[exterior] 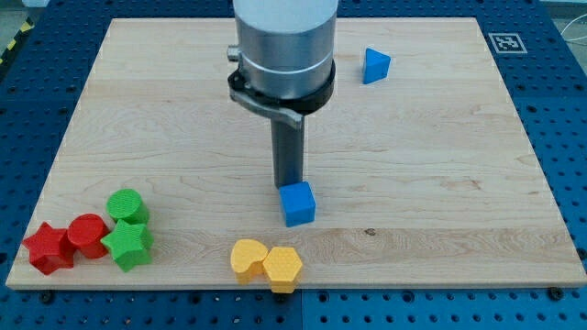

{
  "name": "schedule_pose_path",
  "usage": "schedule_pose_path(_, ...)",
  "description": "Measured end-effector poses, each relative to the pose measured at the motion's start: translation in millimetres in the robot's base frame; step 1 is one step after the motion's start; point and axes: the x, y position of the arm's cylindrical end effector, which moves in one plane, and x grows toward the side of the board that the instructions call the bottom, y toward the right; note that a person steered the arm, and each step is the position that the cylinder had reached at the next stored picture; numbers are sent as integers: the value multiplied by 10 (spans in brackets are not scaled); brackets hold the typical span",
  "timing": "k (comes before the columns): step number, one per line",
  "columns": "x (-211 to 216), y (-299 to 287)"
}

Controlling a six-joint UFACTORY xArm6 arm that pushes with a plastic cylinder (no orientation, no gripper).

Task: Slide the blue cube a bit down

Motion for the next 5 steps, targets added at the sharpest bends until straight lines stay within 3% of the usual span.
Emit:
schedule_pose_path(2, 90, -10)
schedule_pose_path(4, -647, 50)
schedule_pose_path(5, -623, 187)
